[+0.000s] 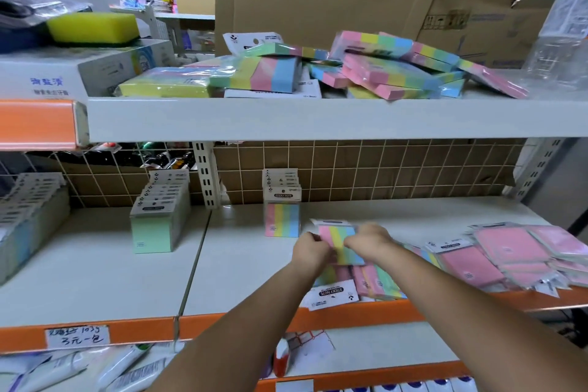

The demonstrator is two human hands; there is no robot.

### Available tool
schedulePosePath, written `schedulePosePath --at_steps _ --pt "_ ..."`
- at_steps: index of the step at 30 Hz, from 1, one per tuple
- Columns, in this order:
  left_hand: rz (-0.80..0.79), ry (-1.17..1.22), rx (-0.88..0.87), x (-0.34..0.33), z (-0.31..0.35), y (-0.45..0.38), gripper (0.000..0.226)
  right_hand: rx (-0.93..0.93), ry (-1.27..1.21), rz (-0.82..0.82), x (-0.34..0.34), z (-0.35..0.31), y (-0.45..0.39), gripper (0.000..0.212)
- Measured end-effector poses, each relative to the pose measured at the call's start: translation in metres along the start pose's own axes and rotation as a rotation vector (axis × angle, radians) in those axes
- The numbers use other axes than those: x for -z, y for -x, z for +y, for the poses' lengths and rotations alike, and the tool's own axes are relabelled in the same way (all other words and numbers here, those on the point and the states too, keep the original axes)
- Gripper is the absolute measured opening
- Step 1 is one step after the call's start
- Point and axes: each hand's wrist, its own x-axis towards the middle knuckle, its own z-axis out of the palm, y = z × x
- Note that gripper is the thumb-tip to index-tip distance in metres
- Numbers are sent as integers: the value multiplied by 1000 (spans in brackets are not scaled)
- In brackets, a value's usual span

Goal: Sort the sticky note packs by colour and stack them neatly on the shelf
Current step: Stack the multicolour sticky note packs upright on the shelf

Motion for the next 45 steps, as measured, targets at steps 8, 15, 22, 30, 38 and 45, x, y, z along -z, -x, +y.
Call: schedulePosePath --at_steps 8,15,22,30,38,45 --pt "248 -244 -67 42 -18 -29 22 135 -149 -68 -36 -41 -9 31" --pt "216 -425 -5 60 -25 -52 47 131 -396 -96 -66 -64 -16 32" --pt "130 -439 83 70 -34 -70 76 119 -505 -144 -86 -75 -29 37" --pt "143 -480 38 73 -41 -79 73 136 -460 -157 -94 -78 -40 37" --pt "72 -588 13 76 -46 -86 83 143 -486 -103 -102 -76 -47 46" --pt "76 -606 8 80 -49 -78 88 113 -484 -98 -100 -77 -50 38"
